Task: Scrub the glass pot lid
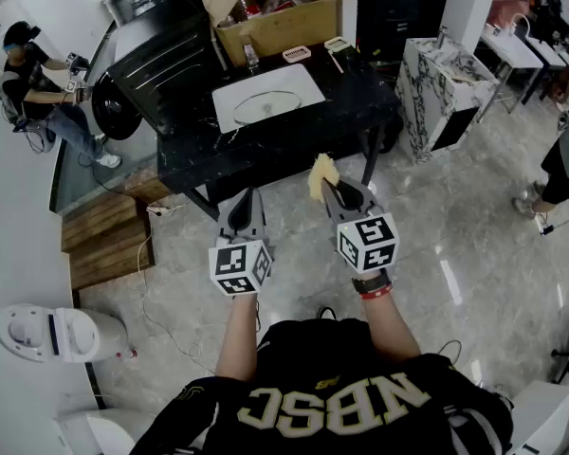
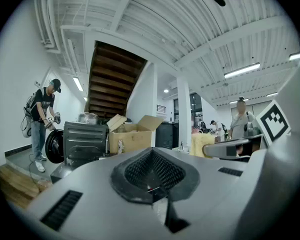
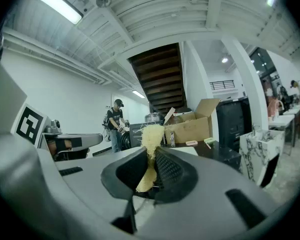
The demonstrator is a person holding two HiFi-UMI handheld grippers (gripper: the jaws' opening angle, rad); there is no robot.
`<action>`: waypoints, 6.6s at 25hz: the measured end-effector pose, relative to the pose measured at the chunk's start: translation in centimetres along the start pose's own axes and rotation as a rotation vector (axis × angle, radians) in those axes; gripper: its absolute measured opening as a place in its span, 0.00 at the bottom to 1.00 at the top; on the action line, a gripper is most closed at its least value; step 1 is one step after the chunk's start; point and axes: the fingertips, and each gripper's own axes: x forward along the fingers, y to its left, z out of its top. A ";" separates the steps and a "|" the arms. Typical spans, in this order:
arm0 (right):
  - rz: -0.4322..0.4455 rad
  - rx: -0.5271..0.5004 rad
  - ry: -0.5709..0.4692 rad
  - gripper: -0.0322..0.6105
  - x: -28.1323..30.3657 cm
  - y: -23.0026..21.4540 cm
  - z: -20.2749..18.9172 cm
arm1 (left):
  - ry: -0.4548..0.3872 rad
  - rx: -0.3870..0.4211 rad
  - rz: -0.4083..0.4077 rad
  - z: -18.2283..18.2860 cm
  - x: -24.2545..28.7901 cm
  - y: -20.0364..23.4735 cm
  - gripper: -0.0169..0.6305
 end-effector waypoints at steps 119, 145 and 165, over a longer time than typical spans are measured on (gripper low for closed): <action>0.401 0.302 0.510 0.13 62.3 -17.2 -11.2 | 0.977 -0.850 0.330 -35.2 45.0 33.5 0.14; 0.710 -0.146 0.628 0.11 67.4 -6.4 -20.2 | 0.886 -0.865 0.278 -31.0 43.9 33.2 0.15; 0.329 -0.349 0.712 0.10 70.7 -18.3 -26.2 | 0.901 -0.812 0.267 -31.4 43.5 32.7 0.17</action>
